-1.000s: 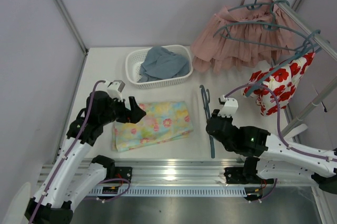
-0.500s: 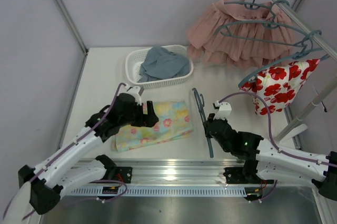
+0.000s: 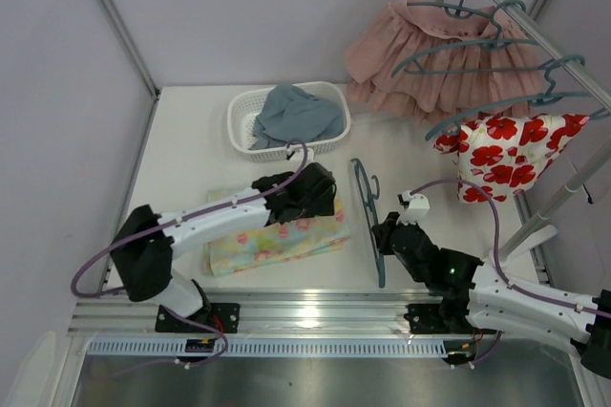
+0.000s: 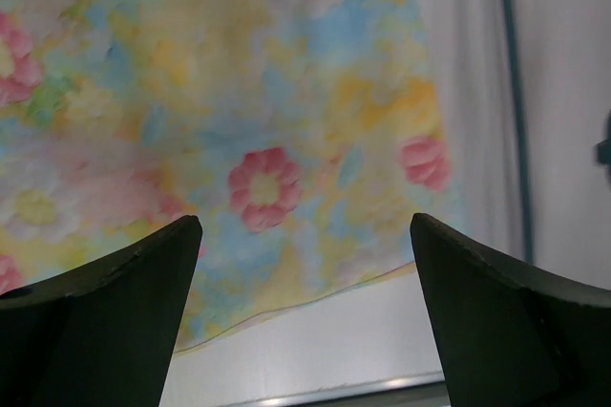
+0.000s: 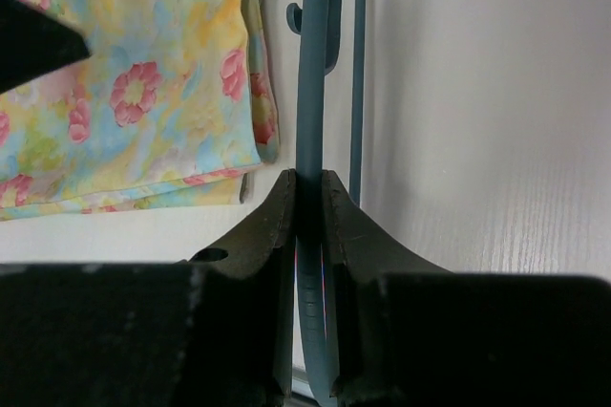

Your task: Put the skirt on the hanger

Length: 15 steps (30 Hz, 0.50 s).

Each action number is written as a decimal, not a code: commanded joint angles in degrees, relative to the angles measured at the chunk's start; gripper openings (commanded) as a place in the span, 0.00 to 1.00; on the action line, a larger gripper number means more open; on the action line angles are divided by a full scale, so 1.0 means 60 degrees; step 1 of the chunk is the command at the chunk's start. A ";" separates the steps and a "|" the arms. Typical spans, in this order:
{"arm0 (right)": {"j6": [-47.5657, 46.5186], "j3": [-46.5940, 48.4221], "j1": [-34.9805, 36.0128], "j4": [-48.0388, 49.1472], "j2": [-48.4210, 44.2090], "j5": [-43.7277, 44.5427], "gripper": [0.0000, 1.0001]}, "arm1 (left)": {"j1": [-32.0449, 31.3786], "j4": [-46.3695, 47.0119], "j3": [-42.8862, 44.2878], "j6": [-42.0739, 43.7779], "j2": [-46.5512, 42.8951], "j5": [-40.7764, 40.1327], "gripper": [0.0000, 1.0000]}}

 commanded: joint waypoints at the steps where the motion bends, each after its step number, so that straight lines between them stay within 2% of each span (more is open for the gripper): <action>1: 0.0314 -0.0301 -0.0077 0.0457 -0.0382 0.0088 0.00 | -0.0487 0.0013 0.1369 -0.0845 0.1128 -0.1201 0.97; 5: 0.0344 -0.0740 -0.0063 0.0881 -0.0646 -0.0015 0.00 | -0.0620 0.0158 0.2247 -0.1153 0.2577 -0.1043 0.96; 15: 0.0534 -0.0785 0.0113 0.0867 -0.0778 0.0792 0.00 | -0.0708 -0.0047 0.3127 -0.1227 0.3985 -0.0924 0.92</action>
